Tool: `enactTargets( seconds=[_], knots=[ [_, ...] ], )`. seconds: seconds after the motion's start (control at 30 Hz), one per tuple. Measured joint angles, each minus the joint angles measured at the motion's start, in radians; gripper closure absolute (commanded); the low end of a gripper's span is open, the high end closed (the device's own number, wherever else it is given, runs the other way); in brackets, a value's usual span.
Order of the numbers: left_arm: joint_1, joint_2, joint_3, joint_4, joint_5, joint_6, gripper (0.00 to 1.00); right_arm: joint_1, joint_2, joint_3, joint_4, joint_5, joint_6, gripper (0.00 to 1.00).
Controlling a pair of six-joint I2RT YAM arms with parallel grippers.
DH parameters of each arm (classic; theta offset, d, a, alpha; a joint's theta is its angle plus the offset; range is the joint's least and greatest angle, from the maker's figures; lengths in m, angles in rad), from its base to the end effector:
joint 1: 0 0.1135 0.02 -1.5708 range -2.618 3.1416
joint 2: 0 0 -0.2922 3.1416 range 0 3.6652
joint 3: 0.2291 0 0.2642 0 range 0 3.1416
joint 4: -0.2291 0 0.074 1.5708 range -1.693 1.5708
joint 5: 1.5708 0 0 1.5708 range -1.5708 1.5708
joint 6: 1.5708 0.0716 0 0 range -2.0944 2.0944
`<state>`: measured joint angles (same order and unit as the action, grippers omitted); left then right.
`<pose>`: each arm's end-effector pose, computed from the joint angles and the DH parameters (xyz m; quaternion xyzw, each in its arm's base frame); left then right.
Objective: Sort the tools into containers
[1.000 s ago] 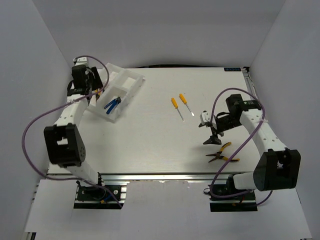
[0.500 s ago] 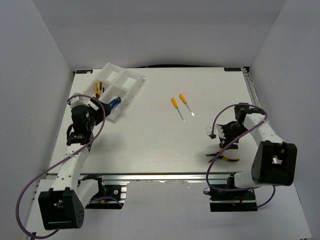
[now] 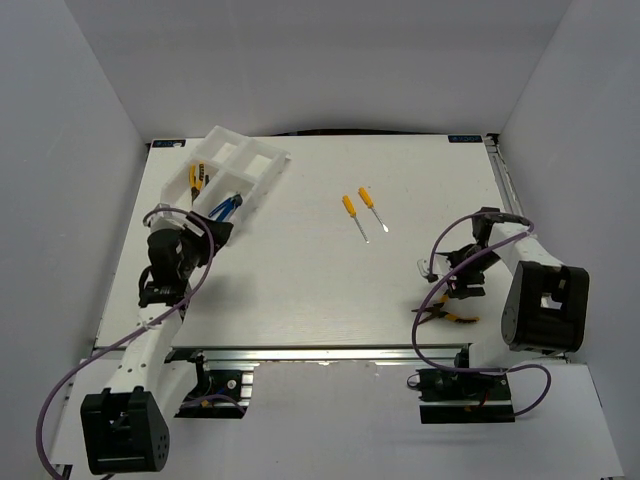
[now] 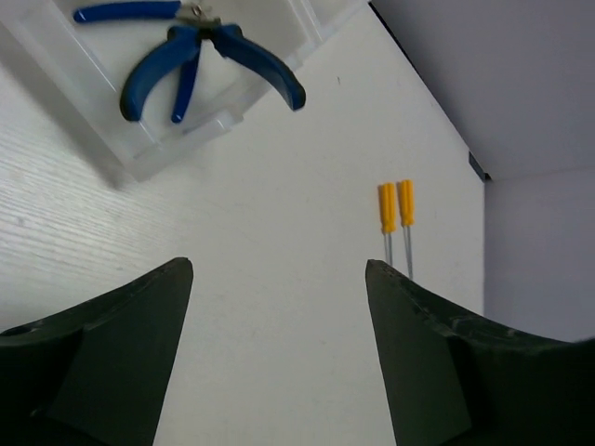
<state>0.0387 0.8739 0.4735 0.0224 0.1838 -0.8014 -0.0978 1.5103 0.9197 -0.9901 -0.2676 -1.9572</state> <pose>0.2273 -0.0043 0.2392 -0.2889 0.7733 -0.2786 0.4909 0.2487 -0.0054 0.1687 -0.7939 0.5933 0.0732 0.1117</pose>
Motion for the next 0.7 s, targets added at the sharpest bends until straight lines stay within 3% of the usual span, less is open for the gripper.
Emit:
enactTargets(
  seconds=[0.13,0.33,0.7],
  knots=[
    [-0.055,-0.009,-0.055,0.055,0.042,-0.059,0.22,0.004,0.03,-0.016,0.026,-0.005,-0.005,0.32],
    [-0.253,0.005,-0.072,0.165,0.033,-0.115,0.27,0.025,0.043,-0.066,0.055,-0.026,0.001,0.41],
    [-0.482,0.18,-0.067,0.325,-0.055,-0.182,0.3,0.032,-0.034,-0.145,0.113,-0.047,0.047,0.88]
  ],
)
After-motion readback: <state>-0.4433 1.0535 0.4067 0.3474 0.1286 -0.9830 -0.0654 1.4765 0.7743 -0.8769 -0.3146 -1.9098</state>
